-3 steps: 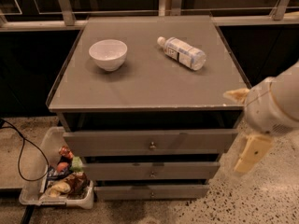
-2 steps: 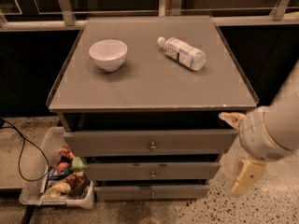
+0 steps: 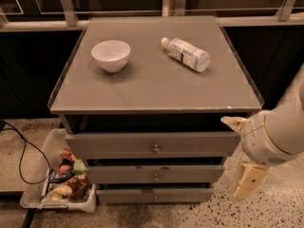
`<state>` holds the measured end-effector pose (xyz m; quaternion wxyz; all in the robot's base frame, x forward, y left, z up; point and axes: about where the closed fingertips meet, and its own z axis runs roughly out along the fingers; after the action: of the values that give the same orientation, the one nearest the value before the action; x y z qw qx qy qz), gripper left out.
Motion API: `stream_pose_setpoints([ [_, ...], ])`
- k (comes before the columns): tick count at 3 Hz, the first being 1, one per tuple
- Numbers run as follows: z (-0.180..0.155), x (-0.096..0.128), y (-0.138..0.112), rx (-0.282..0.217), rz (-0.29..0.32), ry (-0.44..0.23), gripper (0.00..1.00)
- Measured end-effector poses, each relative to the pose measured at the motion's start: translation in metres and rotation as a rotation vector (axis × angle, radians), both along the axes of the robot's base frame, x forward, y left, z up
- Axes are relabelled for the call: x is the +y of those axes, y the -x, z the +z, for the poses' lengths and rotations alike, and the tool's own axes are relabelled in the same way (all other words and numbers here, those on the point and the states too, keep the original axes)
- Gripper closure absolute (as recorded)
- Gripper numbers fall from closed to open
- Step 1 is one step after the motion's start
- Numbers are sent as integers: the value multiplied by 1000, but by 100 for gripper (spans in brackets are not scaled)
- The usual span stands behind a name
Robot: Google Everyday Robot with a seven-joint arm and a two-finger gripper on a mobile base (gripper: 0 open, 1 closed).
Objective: Open middle drawer
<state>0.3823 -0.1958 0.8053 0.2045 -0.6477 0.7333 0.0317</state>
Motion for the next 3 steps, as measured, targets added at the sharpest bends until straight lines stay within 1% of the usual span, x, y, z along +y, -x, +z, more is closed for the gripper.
stream_pose_setpoints([
  [1, -48, 13, -1, 43, 20, -71, 0],
  [2, -121, 29, 1, 63, 38, -207, 0],
  [3, -181, 35, 3, -1, 51, -297, 0],
])
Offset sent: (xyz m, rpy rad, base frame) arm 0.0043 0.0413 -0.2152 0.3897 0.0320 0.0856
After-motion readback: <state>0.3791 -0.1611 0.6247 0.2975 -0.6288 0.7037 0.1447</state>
